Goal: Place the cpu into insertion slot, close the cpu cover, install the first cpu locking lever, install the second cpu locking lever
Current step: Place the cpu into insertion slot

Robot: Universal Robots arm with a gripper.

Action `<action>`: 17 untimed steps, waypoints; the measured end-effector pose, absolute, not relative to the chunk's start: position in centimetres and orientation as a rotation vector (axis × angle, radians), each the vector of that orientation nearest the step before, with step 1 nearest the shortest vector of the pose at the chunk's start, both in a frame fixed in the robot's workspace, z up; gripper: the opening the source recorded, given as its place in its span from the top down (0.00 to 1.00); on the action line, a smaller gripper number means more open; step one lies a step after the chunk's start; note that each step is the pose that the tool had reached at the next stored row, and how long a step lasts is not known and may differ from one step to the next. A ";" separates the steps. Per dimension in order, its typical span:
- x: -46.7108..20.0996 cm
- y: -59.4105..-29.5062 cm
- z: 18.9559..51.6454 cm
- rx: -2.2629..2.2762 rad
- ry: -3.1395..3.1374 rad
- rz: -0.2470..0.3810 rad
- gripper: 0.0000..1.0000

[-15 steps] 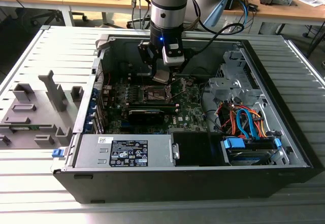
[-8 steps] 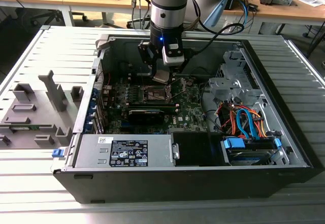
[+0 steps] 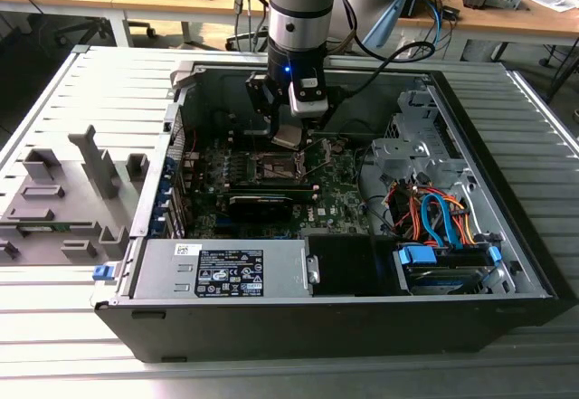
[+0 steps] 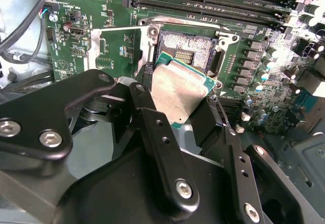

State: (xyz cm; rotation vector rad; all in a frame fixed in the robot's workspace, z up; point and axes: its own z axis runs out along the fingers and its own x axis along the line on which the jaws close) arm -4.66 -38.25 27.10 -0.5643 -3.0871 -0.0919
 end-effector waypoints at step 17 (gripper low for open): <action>-4.7 -38.3 27.1 -0.582 -3.086 -0.083 0.46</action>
